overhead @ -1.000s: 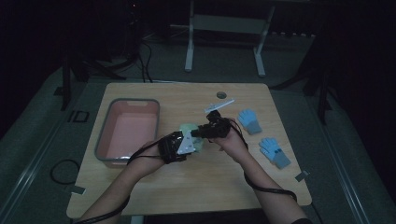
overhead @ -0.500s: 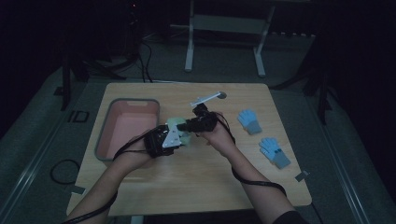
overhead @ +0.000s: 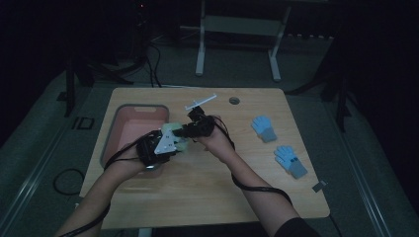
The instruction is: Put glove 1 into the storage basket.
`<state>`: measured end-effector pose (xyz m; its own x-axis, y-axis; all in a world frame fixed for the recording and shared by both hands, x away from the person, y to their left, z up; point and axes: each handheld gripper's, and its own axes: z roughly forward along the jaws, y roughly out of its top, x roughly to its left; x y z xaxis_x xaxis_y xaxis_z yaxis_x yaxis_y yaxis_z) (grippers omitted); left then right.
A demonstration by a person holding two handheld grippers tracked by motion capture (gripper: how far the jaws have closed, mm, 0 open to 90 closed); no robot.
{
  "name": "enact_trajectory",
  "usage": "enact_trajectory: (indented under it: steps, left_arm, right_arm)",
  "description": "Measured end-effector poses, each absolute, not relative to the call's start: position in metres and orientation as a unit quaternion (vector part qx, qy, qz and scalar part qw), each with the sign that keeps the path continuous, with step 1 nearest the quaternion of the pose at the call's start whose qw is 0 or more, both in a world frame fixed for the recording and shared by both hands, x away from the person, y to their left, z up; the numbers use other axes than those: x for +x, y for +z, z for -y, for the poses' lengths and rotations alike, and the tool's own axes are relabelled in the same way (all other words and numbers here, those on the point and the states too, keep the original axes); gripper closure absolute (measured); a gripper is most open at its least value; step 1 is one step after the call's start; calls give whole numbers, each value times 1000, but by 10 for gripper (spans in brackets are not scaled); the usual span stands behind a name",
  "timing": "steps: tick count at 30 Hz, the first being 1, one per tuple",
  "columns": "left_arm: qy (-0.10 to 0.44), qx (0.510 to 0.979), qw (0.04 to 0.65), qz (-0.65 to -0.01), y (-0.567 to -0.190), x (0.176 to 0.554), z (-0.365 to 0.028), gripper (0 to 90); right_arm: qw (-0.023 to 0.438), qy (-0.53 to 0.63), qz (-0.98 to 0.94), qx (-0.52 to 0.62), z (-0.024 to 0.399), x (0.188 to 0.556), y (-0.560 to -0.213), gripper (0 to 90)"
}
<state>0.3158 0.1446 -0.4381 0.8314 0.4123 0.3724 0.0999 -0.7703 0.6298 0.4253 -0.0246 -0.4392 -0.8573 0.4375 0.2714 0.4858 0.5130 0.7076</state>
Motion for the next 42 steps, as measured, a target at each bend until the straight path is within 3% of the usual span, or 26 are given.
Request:
enact_trajectory:
  steps: [27, 42]
  left_arm:
    - [256, 904, 291, -180, -451, 314, -223, 743]
    - [209, 919, 271, -197, -484, 330, -242, 743]
  right_arm:
    - [37, -405, 884, -231, -69, 428, -442, 702]
    - [68, -380, 888, -249, -94, 443, -479, 702]
